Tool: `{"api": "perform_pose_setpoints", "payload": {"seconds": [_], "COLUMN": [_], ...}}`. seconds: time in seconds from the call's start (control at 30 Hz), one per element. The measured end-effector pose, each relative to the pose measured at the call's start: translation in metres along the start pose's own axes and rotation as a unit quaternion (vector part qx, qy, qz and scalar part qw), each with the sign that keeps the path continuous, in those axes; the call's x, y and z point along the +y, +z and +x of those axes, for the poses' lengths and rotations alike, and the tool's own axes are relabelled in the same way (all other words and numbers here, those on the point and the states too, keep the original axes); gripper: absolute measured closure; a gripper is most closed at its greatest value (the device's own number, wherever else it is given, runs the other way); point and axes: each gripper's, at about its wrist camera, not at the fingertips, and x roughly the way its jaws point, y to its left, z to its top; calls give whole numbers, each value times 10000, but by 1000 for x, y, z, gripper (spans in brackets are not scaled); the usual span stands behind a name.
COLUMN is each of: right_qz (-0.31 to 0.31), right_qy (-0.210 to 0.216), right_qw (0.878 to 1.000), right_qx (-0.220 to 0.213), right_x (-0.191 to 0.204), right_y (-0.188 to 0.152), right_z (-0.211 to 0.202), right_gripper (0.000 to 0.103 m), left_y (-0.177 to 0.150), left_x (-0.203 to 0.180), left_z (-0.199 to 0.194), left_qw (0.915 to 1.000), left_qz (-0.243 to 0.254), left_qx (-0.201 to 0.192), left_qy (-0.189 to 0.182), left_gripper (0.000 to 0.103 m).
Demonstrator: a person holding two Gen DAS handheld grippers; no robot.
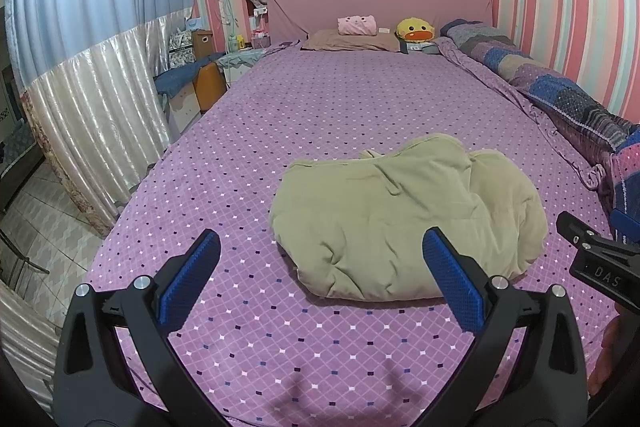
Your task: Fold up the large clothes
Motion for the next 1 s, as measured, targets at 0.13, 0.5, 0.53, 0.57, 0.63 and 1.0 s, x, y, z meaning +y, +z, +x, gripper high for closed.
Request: {"api": "perform_pose_setpoints", "payload": {"seconds": [0.13, 0.5, 0.53, 0.57, 0.63, 1.0], "right_qz": [2, -7, -6, -10, -19, -39], "right_qy": [-9, -38, -37, -37, -39, -50], "right_qw": [10000, 10000, 10000, 10000, 10000, 10000], "right_qx": [4, -2, 0, 3, 7, 5], "right_x": [1, 3, 3, 3, 3, 5], "right_y": [-1, -3, -3, -2, -3, -2], "right_z": [0, 0, 0, 1, 1, 1], "right_gripper": [2, 2, 2, 2, 2, 2], "left_y": [0, 2, 2, 2, 2, 3], "left_x": [0, 4, 4, 4, 4, 3], "left_z": [0, 2, 2, 2, 1, 0], "left_qw": [10000, 10000, 10000, 10000, 10000, 10000], "left_qz": [20, -20, -21, -20, -9, -46], "left_qx": [-28, 22, 13, 6, -8, 14], "left_qy": [32, -48, -46, -43, -27, 3], "left_gripper": [3, 3, 3, 3, 3, 3]}}
